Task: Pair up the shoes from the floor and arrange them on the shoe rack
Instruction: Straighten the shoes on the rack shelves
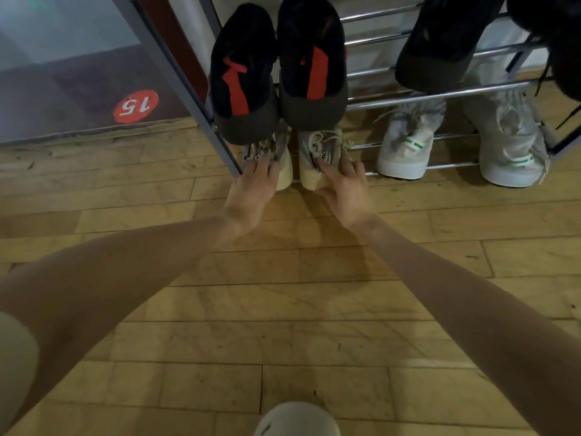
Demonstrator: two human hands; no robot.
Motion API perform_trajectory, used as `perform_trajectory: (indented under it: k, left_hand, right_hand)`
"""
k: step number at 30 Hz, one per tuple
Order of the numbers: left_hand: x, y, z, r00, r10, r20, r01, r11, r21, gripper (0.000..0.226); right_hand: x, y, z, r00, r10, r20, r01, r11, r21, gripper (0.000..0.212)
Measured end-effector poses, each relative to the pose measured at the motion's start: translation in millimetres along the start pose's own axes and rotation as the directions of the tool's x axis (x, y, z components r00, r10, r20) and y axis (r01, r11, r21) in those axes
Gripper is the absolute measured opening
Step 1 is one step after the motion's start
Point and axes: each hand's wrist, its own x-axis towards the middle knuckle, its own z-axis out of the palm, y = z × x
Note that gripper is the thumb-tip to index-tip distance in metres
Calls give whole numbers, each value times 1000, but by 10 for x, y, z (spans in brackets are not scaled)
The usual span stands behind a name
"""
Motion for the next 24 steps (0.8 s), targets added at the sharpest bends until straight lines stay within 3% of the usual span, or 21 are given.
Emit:
perform_trajectory:
  k: [7,12,16,22,24]
  left_hand:
    - [-27,22,-21,996,-66,-66,65,998,-27,51]
    - [18,136,-81,993,-121,-12,121,993,-14,63]
    - [13,36,-28,997,-73,-36,67,986,-153,59]
    - [20,87,-9,991,-130,-42,115,960,-256,49]
    - [-47,185,-54,987,-117,-114,92,974,-207,50]
  right_hand:
    - [118,-53,25,999,22,-27,-20,999,48,62]
    - [132,-104,4,1000,-3,-10,3,999,-54,62]
    - [144,-156,-48,997,-28,69,37,990,-134,62]
    - [9,-80,-152,979,-31,200,26,999,26,80]
    - [-132,-34,-241,994,-65,86,57,993,99,78]
